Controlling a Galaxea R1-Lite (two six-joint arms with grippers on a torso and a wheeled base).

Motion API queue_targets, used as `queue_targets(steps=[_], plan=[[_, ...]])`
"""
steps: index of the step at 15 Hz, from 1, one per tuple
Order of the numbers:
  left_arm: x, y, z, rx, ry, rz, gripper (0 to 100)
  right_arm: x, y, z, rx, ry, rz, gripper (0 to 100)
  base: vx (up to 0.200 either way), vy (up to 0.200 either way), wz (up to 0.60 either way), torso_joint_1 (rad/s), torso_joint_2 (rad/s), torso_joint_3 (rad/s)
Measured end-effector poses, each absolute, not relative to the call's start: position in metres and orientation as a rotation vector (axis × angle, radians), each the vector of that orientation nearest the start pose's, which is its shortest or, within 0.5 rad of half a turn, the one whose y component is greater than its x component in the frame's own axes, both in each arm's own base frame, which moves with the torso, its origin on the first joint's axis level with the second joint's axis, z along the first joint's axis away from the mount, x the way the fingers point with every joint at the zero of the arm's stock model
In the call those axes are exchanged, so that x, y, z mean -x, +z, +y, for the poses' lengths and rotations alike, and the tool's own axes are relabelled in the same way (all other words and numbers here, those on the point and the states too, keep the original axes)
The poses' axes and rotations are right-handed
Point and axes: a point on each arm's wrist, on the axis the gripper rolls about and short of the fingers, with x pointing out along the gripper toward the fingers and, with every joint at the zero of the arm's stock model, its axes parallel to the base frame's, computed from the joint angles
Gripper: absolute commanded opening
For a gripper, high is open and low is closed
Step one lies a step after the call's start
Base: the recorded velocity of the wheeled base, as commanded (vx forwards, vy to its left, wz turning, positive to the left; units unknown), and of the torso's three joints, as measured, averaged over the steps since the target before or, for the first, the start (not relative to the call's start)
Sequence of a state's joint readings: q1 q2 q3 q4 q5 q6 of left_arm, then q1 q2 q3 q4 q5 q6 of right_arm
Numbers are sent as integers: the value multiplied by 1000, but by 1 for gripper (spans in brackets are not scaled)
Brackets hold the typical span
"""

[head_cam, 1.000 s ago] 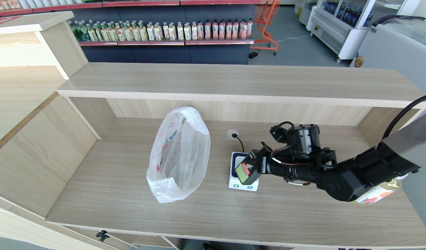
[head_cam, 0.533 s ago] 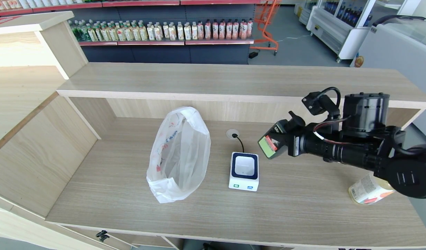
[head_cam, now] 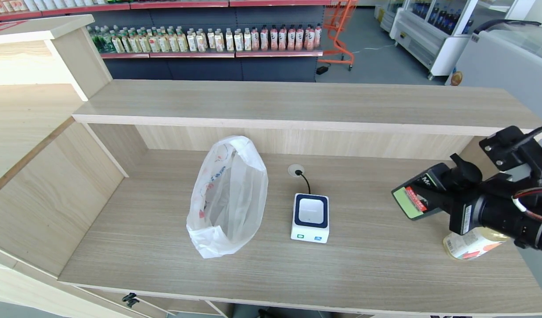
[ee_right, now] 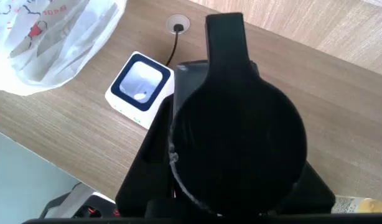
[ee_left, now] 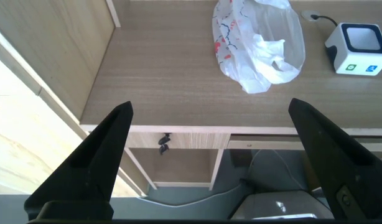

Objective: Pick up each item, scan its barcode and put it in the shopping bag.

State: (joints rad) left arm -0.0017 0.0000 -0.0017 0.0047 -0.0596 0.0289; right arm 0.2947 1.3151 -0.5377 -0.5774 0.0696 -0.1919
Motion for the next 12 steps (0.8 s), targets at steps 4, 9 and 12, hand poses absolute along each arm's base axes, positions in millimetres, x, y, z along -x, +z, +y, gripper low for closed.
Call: queue_targets(steps=[4,9,12], plan=[[23,75,-1,-30,-62,2,100,-185,207,58,141,375,149,0,0,100,0,0,2,1],[23,75,-1,-29,-62,2,100,-195,212,62,-120,340,288,0,0,200,0,1,5,-1],[23,75,-1,-29,-61,3,100,-205,214,68,-143,348,308,0,0,200,0,1,1,6]])
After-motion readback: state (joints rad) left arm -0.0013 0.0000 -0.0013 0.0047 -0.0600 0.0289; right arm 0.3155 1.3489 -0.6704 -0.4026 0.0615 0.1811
